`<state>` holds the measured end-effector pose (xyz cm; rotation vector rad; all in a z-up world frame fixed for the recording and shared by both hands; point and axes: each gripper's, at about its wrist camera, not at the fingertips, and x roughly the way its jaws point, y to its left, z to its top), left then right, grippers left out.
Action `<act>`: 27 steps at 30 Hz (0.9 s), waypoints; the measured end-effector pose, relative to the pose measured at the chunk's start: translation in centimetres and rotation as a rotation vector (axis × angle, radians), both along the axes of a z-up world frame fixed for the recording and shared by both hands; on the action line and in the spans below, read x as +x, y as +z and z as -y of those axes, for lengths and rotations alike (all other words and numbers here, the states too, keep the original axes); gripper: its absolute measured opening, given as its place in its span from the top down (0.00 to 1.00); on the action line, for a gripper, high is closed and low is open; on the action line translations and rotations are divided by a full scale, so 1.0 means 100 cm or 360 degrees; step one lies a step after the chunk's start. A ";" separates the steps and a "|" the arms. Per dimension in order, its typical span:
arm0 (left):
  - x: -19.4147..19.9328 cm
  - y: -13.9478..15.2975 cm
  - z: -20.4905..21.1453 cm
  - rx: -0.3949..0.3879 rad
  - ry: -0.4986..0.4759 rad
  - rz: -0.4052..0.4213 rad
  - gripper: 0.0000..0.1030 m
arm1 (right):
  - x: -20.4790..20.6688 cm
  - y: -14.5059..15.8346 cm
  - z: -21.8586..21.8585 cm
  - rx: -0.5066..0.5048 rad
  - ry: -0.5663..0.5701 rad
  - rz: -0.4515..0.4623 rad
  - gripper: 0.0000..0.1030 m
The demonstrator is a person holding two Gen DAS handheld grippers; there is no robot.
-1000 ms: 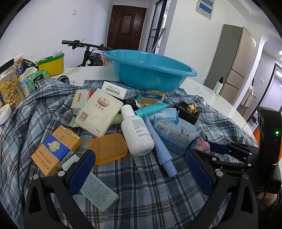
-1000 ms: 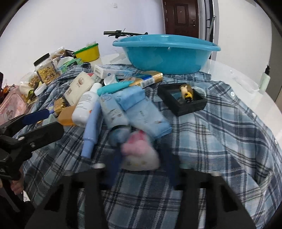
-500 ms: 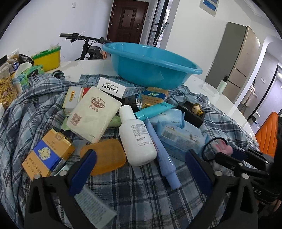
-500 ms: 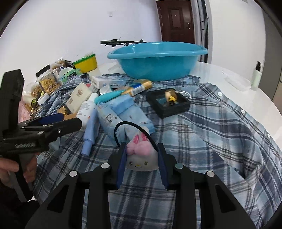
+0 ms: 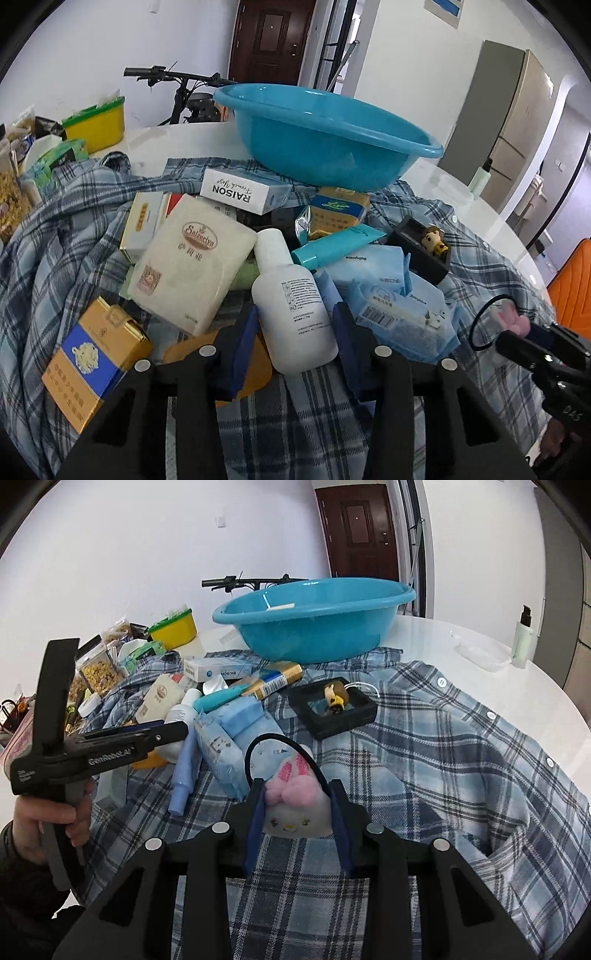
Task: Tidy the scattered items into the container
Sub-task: 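Grasp pink bunny pouch with right tool while left tool grasps white lotion bottle, then lift the white bottle and bunny pouch and carry both over the basin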
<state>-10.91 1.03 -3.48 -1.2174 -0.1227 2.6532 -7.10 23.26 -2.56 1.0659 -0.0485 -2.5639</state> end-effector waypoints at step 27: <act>0.017 0.013 -0.001 -0.0047 0.0011 -0.0140 0.60 | -0.001 0.011 -0.007 -0.0002 -0.0053 -0.0047 0.68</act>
